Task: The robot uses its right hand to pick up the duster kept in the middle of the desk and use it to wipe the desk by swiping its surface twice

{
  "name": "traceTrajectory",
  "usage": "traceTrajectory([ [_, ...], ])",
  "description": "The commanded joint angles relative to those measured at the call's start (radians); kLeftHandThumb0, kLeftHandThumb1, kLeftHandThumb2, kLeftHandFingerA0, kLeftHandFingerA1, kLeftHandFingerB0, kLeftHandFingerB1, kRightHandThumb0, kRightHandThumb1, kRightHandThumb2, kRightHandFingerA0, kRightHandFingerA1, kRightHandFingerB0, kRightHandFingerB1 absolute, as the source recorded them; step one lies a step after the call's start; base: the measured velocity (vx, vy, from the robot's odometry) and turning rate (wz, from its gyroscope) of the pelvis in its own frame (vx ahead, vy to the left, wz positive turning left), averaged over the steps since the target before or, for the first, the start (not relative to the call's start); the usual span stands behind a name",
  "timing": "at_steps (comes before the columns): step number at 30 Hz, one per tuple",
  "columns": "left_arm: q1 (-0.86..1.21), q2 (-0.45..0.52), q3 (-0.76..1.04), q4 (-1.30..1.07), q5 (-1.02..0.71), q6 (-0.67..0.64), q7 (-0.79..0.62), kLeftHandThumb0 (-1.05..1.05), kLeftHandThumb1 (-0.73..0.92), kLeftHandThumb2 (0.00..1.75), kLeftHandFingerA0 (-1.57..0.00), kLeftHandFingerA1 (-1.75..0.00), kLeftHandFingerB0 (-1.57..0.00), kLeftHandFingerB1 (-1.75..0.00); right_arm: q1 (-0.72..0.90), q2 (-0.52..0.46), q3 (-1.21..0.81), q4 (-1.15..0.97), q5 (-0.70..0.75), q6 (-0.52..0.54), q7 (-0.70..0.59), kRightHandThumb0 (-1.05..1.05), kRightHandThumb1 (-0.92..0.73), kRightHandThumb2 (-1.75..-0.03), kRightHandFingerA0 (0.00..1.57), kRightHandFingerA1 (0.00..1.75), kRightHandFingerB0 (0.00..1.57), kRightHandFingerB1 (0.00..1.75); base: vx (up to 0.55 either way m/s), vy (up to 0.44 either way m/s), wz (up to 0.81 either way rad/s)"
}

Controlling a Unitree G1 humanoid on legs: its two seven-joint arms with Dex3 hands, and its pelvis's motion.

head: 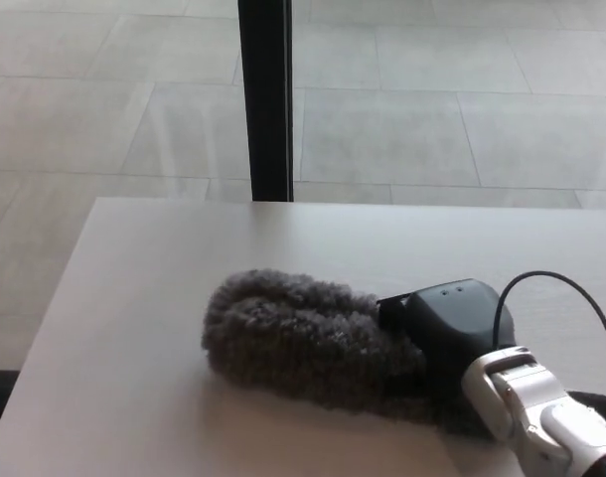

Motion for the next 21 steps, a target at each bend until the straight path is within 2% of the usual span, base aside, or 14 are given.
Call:
traceTrajectory([
  [1,0.007,0.007,0.011,0.003,-0.021,-0.001,0.004,-0.54,0.73,0.60,-0.48,-0.66,-0.38,-0.49,-0.021,-0.096,-0.063,0.186,0.013,0.068,-0.083,-0.36,-0.64,-0.64,0.89,1.67,0.83,0.84,0.00,0.000,0.00],
  [2,0.011,0.006,0.012,0.004,-0.021,-0.007,0.000,-0.56,0.56,0.94,-0.46,-0.69,-0.32,-0.58,-0.019,-0.112,-0.072,0.208,0.018,0.056,-0.100,-0.35,-0.47,-0.92,1.19,1.34,0.82,1.01,0.00,0.000,0.00],
  [4,0.015,0.010,0.013,0.003,-0.020,-0.011,0.000,-0.56,0.56,0.95,-0.48,-0.70,-0.35,-0.59,-0.029,-0.135,-0.083,0.260,0.022,0.056,-0.099,-0.36,-0.45,-0.90,1.20,1.36,0.86,1.07,0.00,0.000,0.00],
  [6,0.024,0.011,0.013,0.003,-0.020,-0.012,0.002,-0.54,0.74,0.60,-0.49,-0.66,-0.39,-0.48,-0.029,-0.157,-0.088,0.300,0.018,0.077,-0.110,-0.37,-0.46,-0.91,1.18,1.34,0.84,1.05,0.00,0.000,0.00],
  [7,0.026,0.011,0.016,0.000,-0.024,-0.009,0.003,-0.55,0.57,0.95,-0.47,-0.70,-0.34,-0.58,-0.019,-0.175,-0.108,0.305,0.036,0.060,-0.116,-0.35,-0.60,-0.62,0.89,1.67,0.79,1.04,0.00,0.000,0.00],
  [8,0.028,0.012,0.005,0.000,-0.011,-0.013,0.019,-0.54,0.74,0.61,-0.53,-0.64,-0.40,-0.46,-0.014,-0.187,-0.128,0.315,0.054,0.055,-0.107,-0.32,-0.60,-0.62,0.89,1.65,0.78,0.85,0.00,0.000,0.00],
  [10,0.026,0.010,0.011,0.000,-0.021,-0.003,0.022,-0.53,0.73,0.61,-0.52,-0.68,-0.40,-0.48,-0.003,-0.208,-0.167,0.341,0.086,0.017,-0.132,-0.32,-0.58,-0.61,0.90,1.63,0.83,0.90,0.00,0.000,0.00],
  [11,0.029,0.013,0.007,0.004,-0.018,-0.006,0.006,-0.55,0.58,0.96,-0.48,-0.70,-0.33,-0.57,0.004,-0.232,-0.201,0.363,0.113,0.052,-0.097,-0.35,-0.61,-0.58,0.91,1.59,0.69,0.71,0.00,0.000,0.00],
  [12,0.032,0.012,0.007,0.003,-0.019,-0.008,0.005,-0.53,0.75,0.62,-0.50,-0.66,-0.36,-0.46,0.010,-0.244,-0.211,0.372,0.117,0.042,-0.112,-0.34,-0.60,-0.58,0.92,1.62,0.78,0.94,0.00,0.000,0.00],
  [13,0.039,0.014,-0.013,-0.002,0.002,-0.025,0.002,-0.56,0.60,0.97,-0.47,-0.69,-0.32,-0.57,0.019,-0.258,-0.239,0.383,0.138,0.028,-0.116,-0.33,-0.60,-0.63,0.91,1.65,0.79,1.02,0.00,0.000,0.00],
  [15,0.037,0.015,-0.011,0.001,-0.004,-0.026,0.008,-0.55,0.76,0.62,-0.50,-0.66,-0.42,-0.49,0.023,-0.269,-0.270,0.417,0.151,0.060,-0.125,-0.30,-0.59,-0.62,0.90,1.58,0.83,0.78,0.00,0.000,0.00],
  [18,0.039,0.016,-0.009,0.001,-0.011,-0.029,0.007,-0.54,0.76,0.62,-0.51,-0.66,-0.42,-0.49,0.019,-0.271,-0.287,0.436,0.160,0.065,-0.112,-0.31,-0.61,-0.58,0.90,1.56,0.82,0.75,0.00,0.000,0.00],
  [20,0.038,0.015,0.007,0.002,-0.028,-0.013,0.010,-0.55,0.58,0.95,-0.48,-0.70,-0.37,-0.59,0.031,-0.275,-0.299,0.452,0.169,0.074,-0.127,-0.33,-0.60,-0.58,0.90,1.57,0.79,0.83,0.00,0.000,0.00],
  [21,0.038,0.015,0.007,0.001,-0.028,-0.013,0.007,-0.53,0.74,0.62,-0.49,-0.67,-0.41,-0.48,0.038,-0.279,-0.304,0.453,0.176,0.075,-0.115,-0.32,-0.62,-0.58,0.89,1.58,0.80,0.82,0.00,0.000,0.00],
])
